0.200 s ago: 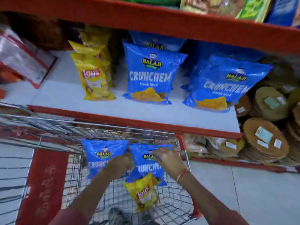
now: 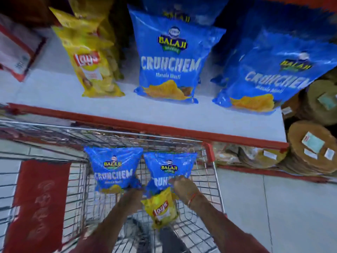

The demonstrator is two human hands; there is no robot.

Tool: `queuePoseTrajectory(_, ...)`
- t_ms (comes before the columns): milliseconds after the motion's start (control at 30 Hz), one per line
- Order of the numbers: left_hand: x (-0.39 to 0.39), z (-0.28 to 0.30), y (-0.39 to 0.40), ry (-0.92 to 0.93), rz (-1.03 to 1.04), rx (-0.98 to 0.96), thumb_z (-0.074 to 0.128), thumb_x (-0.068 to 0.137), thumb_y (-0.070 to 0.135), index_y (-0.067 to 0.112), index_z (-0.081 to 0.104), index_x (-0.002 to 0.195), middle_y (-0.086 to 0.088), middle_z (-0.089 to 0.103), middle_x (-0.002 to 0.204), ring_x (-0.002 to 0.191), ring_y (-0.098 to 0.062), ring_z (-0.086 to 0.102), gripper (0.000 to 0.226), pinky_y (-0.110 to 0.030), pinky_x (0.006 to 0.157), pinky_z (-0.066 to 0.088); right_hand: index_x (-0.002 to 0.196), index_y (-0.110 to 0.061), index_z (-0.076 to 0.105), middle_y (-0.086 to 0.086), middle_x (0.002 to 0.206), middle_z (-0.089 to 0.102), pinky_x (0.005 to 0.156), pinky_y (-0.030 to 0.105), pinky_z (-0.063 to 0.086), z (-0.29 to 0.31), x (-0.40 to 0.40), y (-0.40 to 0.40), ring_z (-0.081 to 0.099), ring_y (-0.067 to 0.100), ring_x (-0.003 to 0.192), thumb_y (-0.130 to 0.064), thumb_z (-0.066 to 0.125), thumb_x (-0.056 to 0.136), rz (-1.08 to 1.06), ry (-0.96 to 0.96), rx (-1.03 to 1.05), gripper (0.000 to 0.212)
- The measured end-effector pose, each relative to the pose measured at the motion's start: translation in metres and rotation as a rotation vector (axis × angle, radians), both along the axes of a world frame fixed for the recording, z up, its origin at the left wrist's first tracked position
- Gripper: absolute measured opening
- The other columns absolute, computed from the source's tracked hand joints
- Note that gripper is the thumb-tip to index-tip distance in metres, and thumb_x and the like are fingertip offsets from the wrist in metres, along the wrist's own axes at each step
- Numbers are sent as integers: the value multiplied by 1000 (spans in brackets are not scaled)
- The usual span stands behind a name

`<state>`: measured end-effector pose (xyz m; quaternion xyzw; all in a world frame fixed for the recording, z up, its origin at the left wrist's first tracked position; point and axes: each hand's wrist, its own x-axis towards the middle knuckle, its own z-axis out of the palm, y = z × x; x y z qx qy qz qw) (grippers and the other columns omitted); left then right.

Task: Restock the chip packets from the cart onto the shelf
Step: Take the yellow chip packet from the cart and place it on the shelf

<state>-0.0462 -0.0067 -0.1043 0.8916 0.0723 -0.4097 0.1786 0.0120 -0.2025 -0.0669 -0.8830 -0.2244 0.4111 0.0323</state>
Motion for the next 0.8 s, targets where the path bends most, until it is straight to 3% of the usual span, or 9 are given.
queuePoseTrajectory(67,-4,-3,-8,36,-14,-1,50,95,26,15,53,128,-11,60,128,118,-25,56,35,-34,99,46,137,-4,41,18,145,42,110,47,36,-16,-5,4,37,34,134,-7,43,95,11,70,10,43)
queuePoseTrajectory(133,-14,-6,-11,48,-31,14,51,93,29,19,54,128,-11,61,127,118,-25,57,36,-33,98,45,137,-5,42,21,142,46,108,47,38,-25,-13,8,42,36,131,-11,46,94,11,89,18,43)
queuePoseTrajectory(300,-26,10,-4,-28,-14,-64,57,90,32,19,67,107,-11,70,110,104,-25,64,23,-34,87,49,106,-11,70,16,112,70,91,34,49,-19,-23,6,62,27,107,-17,66,82,-332,93,198,25)
queuePoseTrajectory(533,-16,87,47,-296,83,-226,62,88,28,16,71,102,-3,75,99,92,-16,66,21,-24,75,46,83,-17,76,6,80,77,72,27,54,53,-30,19,69,20,75,-19,78,73,-603,-8,512,11)
queuePoseTrajectory(633,-5,126,72,-480,225,-353,69,84,16,19,75,100,19,75,86,85,2,66,17,-18,74,51,78,-21,76,-2,73,76,64,14,47,96,-22,30,66,9,68,-21,79,72,-625,-150,629,7)
queuePoseTrajectory(700,4,152,86,-567,307,-417,69,83,9,19,76,96,38,68,71,75,14,64,18,-10,69,51,75,-23,75,-8,70,75,66,15,51,123,-14,40,67,6,69,-20,80,71,-641,-201,712,7)
queuePoseTrajectory(767,16,178,99,-661,313,-430,68,83,7,21,76,93,40,66,67,69,12,65,19,-9,65,51,70,-31,74,-20,66,72,69,18,55,153,-2,50,69,2,71,-17,81,70,-657,-253,787,17)
queuePoseTrajectory(800,23,191,105,-728,301,-437,68,83,6,23,77,90,42,64,65,64,16,62,20,-2,61,47,68,-37,72,-25,65,71,68,16,54,166,5,55,69,-1,70,-14,81,71,-652,-288,826,25)
